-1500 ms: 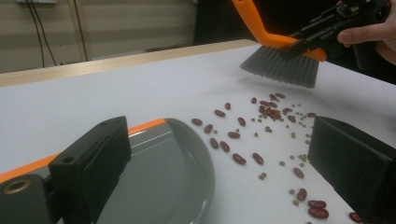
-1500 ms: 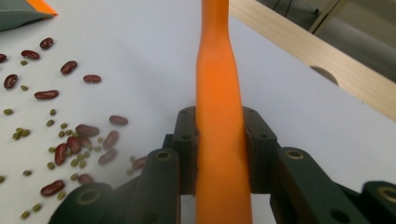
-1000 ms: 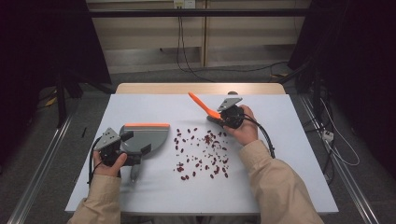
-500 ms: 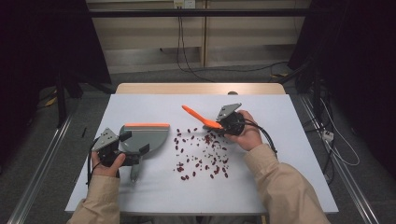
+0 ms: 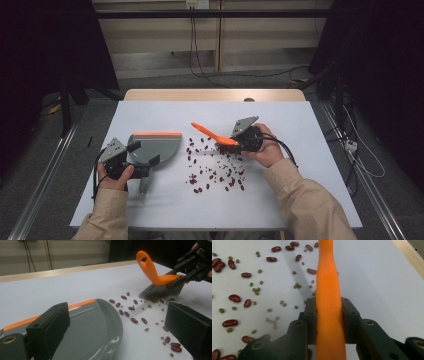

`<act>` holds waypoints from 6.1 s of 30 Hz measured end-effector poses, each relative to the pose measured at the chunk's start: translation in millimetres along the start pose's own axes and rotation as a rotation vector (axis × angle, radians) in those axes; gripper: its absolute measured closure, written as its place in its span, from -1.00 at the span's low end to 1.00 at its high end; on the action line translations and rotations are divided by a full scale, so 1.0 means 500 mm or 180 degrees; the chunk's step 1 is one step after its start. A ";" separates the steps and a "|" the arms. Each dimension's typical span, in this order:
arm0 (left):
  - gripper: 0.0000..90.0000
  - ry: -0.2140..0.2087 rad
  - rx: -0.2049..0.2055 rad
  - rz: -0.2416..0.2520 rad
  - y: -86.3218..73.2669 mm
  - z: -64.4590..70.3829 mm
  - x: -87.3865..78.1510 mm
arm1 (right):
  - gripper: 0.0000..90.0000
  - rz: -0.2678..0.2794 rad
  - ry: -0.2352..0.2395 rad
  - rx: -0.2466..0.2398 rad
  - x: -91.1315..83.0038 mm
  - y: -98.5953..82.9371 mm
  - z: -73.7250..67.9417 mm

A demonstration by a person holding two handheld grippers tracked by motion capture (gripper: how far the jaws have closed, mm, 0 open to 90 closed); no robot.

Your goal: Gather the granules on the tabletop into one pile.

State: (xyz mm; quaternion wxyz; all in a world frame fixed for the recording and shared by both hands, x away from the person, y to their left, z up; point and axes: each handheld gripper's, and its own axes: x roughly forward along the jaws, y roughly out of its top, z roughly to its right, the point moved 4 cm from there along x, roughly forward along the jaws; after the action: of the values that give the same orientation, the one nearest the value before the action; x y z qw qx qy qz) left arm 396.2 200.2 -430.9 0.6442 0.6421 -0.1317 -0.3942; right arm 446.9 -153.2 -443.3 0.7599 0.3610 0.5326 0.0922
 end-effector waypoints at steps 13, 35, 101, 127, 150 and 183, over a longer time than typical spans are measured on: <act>-0.87 0.0007 0.0003 0.0012 0.001 0.001 -0.001 | 0.58 0.0045 0.0122 -0.0060 -0.011 0.002 -0.038; -0.87 0.0009 0.0033 0.0008 0.001 0.003 0.002 | 0.58 0.0461 -0.0015 0.0296 -0.033 0.025 0.003; -0.87 0.0135 -0.0072 0.0012 -0.012 -0.022 -0.027 | 0.57 0.0510 0.0642 -0.0690 0.078 0.092 -0.087; -0.87 0.0126 -0.0109 -0.0067 -0.023 -0.031 -0.020 | 0.58 0.0600 0.0677 -0.0774 0.128 0.152 -0.079; -0.87 0.0137 -0.0093 -0.0074 -0.025 -0.029 -0.014 | 0.58 0.0890 0.0645 0.0142 0.015 0.136 -0.072; -0.87 0.0054 0.0001 0.0002 -0.014 -0.018 -0.015 | 0.58 0.0897 0.0405 0.2443 0.008 0.122 -0.154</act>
State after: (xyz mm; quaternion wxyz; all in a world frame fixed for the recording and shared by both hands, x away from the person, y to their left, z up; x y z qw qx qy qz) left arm 395.0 212.6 -436.3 0.6453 0.6455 -0.1265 -0.3885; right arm 395.9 -72.1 -420.0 0.5157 0.6811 0.5197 0.0122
